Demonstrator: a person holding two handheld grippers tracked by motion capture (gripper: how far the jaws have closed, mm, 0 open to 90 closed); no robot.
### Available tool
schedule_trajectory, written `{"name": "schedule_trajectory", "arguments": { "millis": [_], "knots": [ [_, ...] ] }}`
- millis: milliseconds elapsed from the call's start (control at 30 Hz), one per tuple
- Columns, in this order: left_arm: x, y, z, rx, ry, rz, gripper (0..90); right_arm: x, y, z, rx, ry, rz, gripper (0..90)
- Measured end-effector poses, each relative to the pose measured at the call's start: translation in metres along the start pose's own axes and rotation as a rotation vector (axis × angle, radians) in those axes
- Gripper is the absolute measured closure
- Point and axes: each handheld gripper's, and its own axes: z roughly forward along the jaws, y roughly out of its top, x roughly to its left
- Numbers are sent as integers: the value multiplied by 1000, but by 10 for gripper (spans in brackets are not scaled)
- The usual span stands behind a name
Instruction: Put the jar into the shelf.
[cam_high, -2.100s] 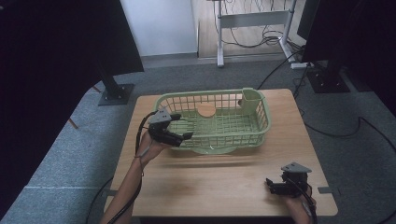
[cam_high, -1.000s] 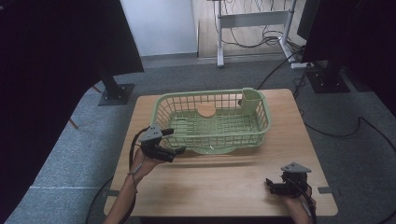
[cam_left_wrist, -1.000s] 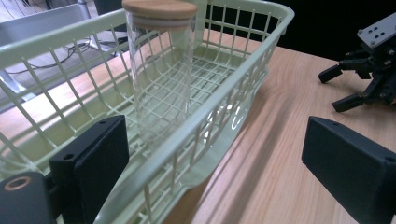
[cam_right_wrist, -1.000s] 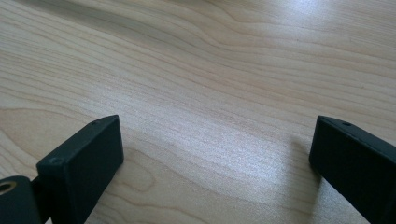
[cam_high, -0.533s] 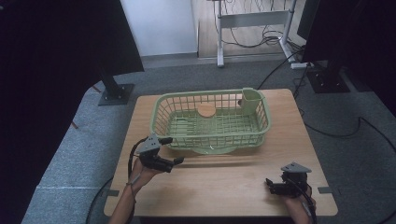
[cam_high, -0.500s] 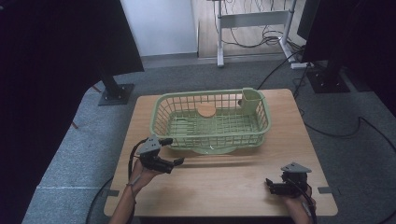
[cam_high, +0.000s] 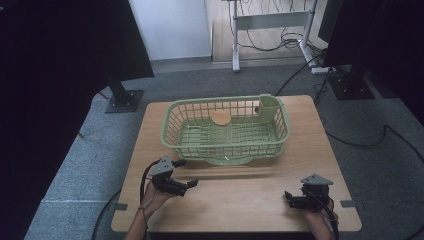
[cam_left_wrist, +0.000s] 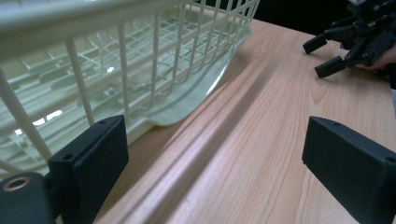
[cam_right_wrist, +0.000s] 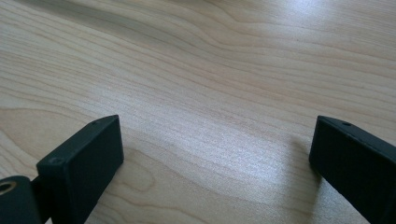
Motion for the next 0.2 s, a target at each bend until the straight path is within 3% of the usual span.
{"name": "schedule_trajectory", "arguments": {
  "millis": [200],
  "knots": [
    [-1,-12,4,17,6,-9,68,0,0,0,0,0,0,25]
  ]
}}
